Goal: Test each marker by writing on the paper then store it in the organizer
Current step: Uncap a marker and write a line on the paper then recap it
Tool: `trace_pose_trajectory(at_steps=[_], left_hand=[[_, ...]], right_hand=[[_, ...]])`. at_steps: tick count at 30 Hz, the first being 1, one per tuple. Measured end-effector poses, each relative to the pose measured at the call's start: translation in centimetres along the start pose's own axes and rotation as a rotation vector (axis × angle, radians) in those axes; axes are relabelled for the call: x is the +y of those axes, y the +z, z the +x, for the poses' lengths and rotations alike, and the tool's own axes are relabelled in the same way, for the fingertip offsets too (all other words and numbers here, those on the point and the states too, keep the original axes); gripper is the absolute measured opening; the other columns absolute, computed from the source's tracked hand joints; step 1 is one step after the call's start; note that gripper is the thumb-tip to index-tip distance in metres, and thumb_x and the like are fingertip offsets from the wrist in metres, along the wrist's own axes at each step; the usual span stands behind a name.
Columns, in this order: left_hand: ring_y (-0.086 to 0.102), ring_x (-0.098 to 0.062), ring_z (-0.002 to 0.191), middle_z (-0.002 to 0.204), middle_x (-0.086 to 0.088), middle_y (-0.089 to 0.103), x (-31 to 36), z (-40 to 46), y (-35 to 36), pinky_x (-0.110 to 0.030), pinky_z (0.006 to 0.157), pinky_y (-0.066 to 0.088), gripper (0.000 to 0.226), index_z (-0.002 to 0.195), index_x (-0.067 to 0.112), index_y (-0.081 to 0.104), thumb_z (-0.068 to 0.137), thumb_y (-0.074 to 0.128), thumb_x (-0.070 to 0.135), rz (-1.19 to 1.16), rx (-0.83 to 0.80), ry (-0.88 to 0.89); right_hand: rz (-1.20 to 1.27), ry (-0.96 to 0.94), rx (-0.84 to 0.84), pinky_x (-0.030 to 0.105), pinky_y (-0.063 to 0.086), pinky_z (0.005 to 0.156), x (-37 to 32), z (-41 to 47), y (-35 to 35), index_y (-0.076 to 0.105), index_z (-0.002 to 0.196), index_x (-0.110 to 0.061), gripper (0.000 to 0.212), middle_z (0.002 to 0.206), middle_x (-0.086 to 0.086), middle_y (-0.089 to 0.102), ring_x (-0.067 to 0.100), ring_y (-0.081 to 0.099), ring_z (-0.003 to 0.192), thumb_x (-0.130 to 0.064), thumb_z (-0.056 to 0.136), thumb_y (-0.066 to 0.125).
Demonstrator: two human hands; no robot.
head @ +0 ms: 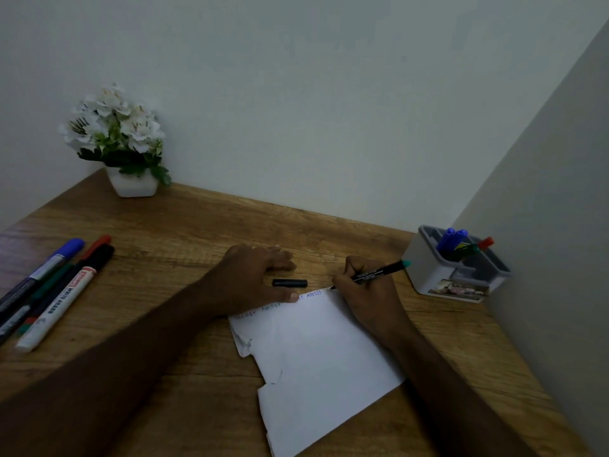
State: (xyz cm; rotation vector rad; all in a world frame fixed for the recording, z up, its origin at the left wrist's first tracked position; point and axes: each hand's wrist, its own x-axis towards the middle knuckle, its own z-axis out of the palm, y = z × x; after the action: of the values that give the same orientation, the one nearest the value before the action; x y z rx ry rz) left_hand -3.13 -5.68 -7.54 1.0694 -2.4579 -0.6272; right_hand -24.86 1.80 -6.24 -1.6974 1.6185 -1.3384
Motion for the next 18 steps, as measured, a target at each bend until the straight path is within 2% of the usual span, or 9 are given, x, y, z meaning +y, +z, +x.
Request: trace_pose_trajectory(at_steps=[4,9,14,16,18], left_hand=[[0.030,-0.002,0.142,0.148,0.016,0.044,0.12,0.01,-0.05,-0.049,0.116,0.024,0.094,0.131,0.035,0.057,0.055,0.039,0.086,0.003,-0.012,-0.014],[0.030,-0.002,0.142,0.148,0.017,0.043,-0.07,0.12,0.02,-0.048,0.116,0.025,0.095,0.131,0.035,0.057,0.055,0.040,0.088,0.012,-0.016,-0.013],[0.029,0.000,0.141,0.147,0.018,0.043,-0.39,0.14,0.20,-0.048,0.117,0.023,0.115,0.131,0.035,0.057,0.044,0.028,0.103,0.004,-0.008,0.002],[0.028,0.000,0.142,0.148,0.018,0.043,-0.22,0.09,0.16,-0.048,0.117,0.023,0.106,0.131,0.034,0.057,0.048,0.038,0.096,0.000,-0.013,-0.004],[0.028,0.001,0.142,0.149,0.018,0.042,-0.13,0.04,0.06,-0.049,0.117,0.024,0.096,0.132,0.034,0.056,0.054,0.040,0.088,0.006,-0.016,-0.016]], right_hand=[[0.001,0.004,-0.002,0.018,0.029,0.048,-0.01,-0.13,-0.13,0.041,0.054,-0.011,0.036,0.053,0.002,0.040,0.009,0.035,0.052,0.007,0.077,0.060],[0.009,0.004,-0.004,0.019,0.029,0.048,0.01,-0.01,-0.06,0.041,0.053,-0.012,0.036,0.052,0.001,0.041,0.009,0.036,0.052,0.008,0.076,0.061],[0.002,-0.020,0.016,0.017,0.026,0.048,-0.11,-0.03,-0.11,0.038,0.053,-0.012,0.038,0.050,-0.004,0.036,0.005,0.032,0.051,0.010,0.075,0.060],[0.005,-0.014,0.002,0.016,0.027,0.048,-0.02,-0.13,-0.16,0.038,0.053,-0.013,0.039,0.051,-0.004,0.037,0.006,0.033,0.051,0.010,0.075,0.060],[0.004,-0.010,-0.010,0.016,0.028,0.048,-0.12,-0.21,-0.04,0.039,0.053,-0.013,0.039,0.051,-0.004,0.038,0.006,0.033,0.050,0.010,0.076,0.060]])
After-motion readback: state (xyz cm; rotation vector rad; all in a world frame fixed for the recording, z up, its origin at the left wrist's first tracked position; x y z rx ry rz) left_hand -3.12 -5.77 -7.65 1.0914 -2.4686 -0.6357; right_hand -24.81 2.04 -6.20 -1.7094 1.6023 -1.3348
